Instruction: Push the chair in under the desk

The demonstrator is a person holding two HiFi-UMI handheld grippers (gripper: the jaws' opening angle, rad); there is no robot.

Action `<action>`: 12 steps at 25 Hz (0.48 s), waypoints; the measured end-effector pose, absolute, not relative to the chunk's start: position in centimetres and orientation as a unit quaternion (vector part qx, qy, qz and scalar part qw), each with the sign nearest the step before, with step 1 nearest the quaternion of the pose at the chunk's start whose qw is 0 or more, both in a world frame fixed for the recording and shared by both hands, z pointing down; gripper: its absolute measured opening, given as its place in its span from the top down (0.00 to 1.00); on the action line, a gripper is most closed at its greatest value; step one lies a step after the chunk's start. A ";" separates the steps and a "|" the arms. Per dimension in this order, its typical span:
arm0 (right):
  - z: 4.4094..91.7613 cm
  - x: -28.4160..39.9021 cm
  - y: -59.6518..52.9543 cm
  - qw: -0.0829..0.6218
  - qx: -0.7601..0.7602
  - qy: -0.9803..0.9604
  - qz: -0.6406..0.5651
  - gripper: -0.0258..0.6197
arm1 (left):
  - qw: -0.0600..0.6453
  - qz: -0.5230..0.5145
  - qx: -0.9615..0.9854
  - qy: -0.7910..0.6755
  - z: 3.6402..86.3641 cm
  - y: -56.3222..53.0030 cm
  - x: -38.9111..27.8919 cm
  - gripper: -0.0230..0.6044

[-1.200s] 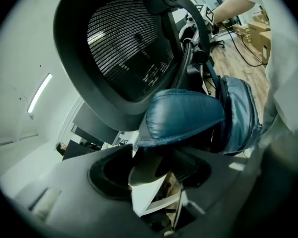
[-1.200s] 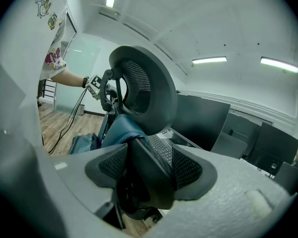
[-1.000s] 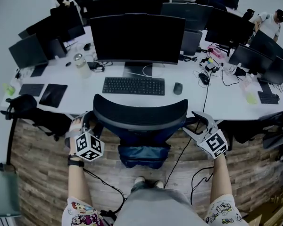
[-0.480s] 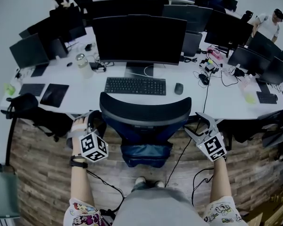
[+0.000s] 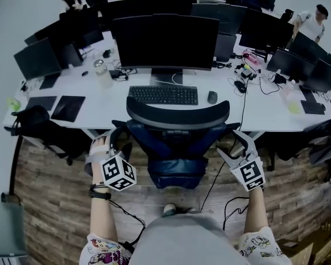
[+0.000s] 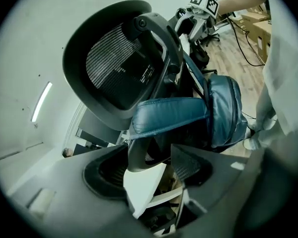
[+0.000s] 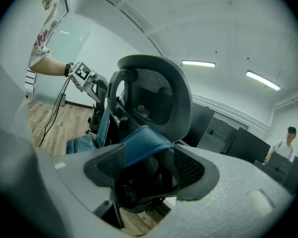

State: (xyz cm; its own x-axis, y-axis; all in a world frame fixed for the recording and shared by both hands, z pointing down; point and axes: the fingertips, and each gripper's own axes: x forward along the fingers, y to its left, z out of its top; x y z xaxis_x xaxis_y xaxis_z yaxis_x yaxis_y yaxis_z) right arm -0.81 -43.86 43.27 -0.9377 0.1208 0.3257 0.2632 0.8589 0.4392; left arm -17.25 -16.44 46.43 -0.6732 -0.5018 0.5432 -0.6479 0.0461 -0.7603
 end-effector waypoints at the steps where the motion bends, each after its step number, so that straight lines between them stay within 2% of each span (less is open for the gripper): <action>1: 43.3 -0.5 -43.3 0.141 -0.101 -0.955 -0.239 0.50 | 0.061 0.562 0.399 -0.722 46.3 -16.3 -16.7 0.54; 7: 43.9 1.6 -39.4 0.126 -0.101 -0.965 -0.208 0.50 | 0.056 0.547 0.408 -0.729 46.6 -15.9 -13.2 0.56; 12: 43.8 3.1 -36.2 0.102 -0.107 -0.975 -0.167 0.57 | 0.052 0.497 0.421 -0.757 46.3 -16.0 -9.9 0.60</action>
State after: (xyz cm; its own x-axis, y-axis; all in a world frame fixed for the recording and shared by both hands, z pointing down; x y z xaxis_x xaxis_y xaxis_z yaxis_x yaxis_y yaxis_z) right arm 3.13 -36.24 43.81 -0.9562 0.1742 0.2353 0.2427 0.9211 0.3045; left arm -9.86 -16.04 46.32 -0.6408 -0.5854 0.4967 -0.6882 0.1513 -0.7096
